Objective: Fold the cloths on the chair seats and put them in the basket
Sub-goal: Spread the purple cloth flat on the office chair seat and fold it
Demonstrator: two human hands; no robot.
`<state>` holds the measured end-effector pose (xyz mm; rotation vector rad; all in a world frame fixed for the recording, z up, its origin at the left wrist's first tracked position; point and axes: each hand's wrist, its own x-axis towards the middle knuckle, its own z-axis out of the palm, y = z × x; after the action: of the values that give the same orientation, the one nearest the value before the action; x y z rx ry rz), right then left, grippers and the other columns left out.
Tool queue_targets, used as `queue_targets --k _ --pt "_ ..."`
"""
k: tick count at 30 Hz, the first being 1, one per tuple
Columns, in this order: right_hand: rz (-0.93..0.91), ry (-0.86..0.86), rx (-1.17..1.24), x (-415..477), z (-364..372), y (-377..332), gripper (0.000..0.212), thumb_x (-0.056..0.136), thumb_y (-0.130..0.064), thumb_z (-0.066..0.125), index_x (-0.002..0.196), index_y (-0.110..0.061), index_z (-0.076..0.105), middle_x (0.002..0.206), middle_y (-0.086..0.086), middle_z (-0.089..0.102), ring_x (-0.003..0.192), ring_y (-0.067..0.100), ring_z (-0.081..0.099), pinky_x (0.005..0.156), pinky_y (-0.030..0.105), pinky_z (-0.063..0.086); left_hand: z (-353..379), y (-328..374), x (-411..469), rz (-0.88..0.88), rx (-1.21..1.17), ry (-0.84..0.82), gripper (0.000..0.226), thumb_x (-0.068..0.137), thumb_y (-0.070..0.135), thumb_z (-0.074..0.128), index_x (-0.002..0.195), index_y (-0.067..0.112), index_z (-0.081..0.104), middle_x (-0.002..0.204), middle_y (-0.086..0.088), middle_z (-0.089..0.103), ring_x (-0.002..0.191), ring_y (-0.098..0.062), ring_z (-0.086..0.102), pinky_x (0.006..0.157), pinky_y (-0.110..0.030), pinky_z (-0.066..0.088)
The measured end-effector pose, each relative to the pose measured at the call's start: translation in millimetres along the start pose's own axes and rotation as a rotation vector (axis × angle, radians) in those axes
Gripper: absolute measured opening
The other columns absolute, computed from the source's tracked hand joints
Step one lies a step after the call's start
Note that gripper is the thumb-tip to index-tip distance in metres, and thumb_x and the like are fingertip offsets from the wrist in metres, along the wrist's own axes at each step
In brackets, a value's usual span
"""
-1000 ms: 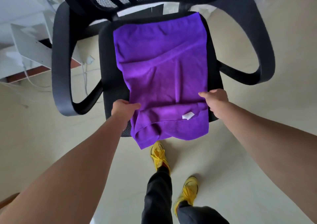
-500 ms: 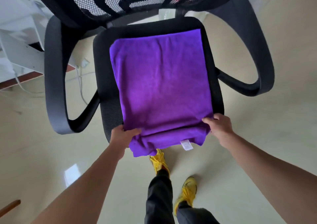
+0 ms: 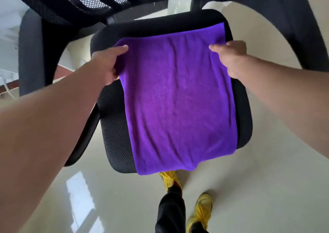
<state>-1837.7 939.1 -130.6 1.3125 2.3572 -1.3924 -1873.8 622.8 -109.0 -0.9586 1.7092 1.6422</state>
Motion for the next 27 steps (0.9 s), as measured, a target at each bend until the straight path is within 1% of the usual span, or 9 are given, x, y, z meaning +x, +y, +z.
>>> queue_targets --k 2,5,8,12,15,18,23,25,27 --pt "-0.028 0.035 0.017 13 7 -14 0.018 0.078 -0.030 0.076 0.087 -0.022 0.063 0.072 -0.009 0.056 0.067 0.012 0.055 0.058 0.021 0.041 1 13 14 0.070 -0.023 0.080 0.019 0.081 0.022 0.073 0.100 0.021 0.068 0.099 0.003 0.071 0.083 -0.012 0.066 0.071 -0.029 0.057" --pt "-0.090 0.123 -0.024 30 10 -25 0.015 0.080 -0.019 0.067 0.067 -0.021 0.061 0.064 -0.007 0.057 0.062 0.013 0.051 0.053 0.022 0.042 -1 24 30 0.165 -0.058 0.197 0.014 0.086 0.017 0.066 0.074 0.025 0.065 0.083 0.011 0.067 0.074 -0.008 0.059 0.066 -0.024 0.048" --pt "-0.126 0.144 -0.102 41 12 -19 0.004 0.082 -0.020 0.065 0.082 -0.019 0.069 0.073 -0.002 0.061 0.065 0.014 0.053 0.058 0.025 0.044 -7 18 46 0.189 -0.024 0.218 0.019 0.090 0.016 0.061 0.073 0.025 0.062 0.083 0.010 0.063 0.077 -0.008 0.055 0.066 -0.024 0.044" --pt "-0.225 0.130 -0.236 42 15 -10 0.023 0.079 -0.035 0.070 0.094 -0.019 0.068 0.085 -0.004 0.064 0.075 0.015 0.060 0.067 0.023 0.045 -9 14 52 0.246 0.008 0.308 0.003 0.085 0.025 0.067 0.085 0.022 0.065 0.092 0.005 0.068 0.085 -0.012 0.063 0.069 -0.025 0.051" --pt "-0.279 0.090 -0.335 28 6 2 0.043 0.076 -0.040 0.073 0.109 -0.015 0.061 0.103 0.000 0.066 0.091 0.019 0.062 0.081 0.025 0.047 -10 -3 37 0.366 0.251 0.458 0.038 0.075 0.033 0.074 0.108 0.018 0.063 0.095 0.003 0.065 0.084 -0.013 0.062 0.075 -0.024 0.052" --pt "-0.245 0.102 -0.379 -2 -10 26 0.049 0.075 -0.040 0.075 0.113 -0.013 0.059 0.110 0.009 0.068 0.100 0.027 0.063 0.088 0.032 0.046 -11 -44 3 0.358 0.462 0.481 0.052 0.067 0.038 0.078 0.111 0.017 0.061 0.100 -0.004 0.069 0.091 -0.022 0.065 0.085 -0.034 0.053" --pt "-0.082 0.075 -0.307 -68 -45 94 0.040 0.076 -0.044 0.075 0.099 -0.015 0.060 0.087 0.001 0.062 0.091 0.030 0.064 0.079 0.034 0.045 -13 -125 -66 0.237 0.527 0.434 0.046 0.063 0.039 0.083 0.095 0.015 0.061 0.079 0.000 0.066 0.080 -0.026 0.065 0.074 -0.035 0.051" --pt "-0.014 0.033 -0.313 -93 -62 122 0.035 0.077 -0.049 0.073 0.081 -0.017 0.059 0.078 -0.002 0.061 0.085 0.029 0.064 0.077 0.035 0.046 -14 -154 -92 0.195 0.560 0.392 0.039 0.063 0.038 0.084 0.084 0.017 0.059 0.071 0.005 0.062 0.075 -0.025 0.063 0.066 -0.032 0.045" --pt "-0.020 -0.010 -0.364 -113 -76 145 0.051 0.079 -0.052 0.069 0.060 -0.010 0.048 0.056 0.000 0.056 0.066 0.033 0.057 0.062 0.037 0.042 -18 -179 -111 0.151 0.605 0.350 0.036 0.064 0.036 0.084 0.079 0.014 0.060 0.071 0.000 0.065 0.073 -0.027 0.064 0.063 -0.034 0.046"
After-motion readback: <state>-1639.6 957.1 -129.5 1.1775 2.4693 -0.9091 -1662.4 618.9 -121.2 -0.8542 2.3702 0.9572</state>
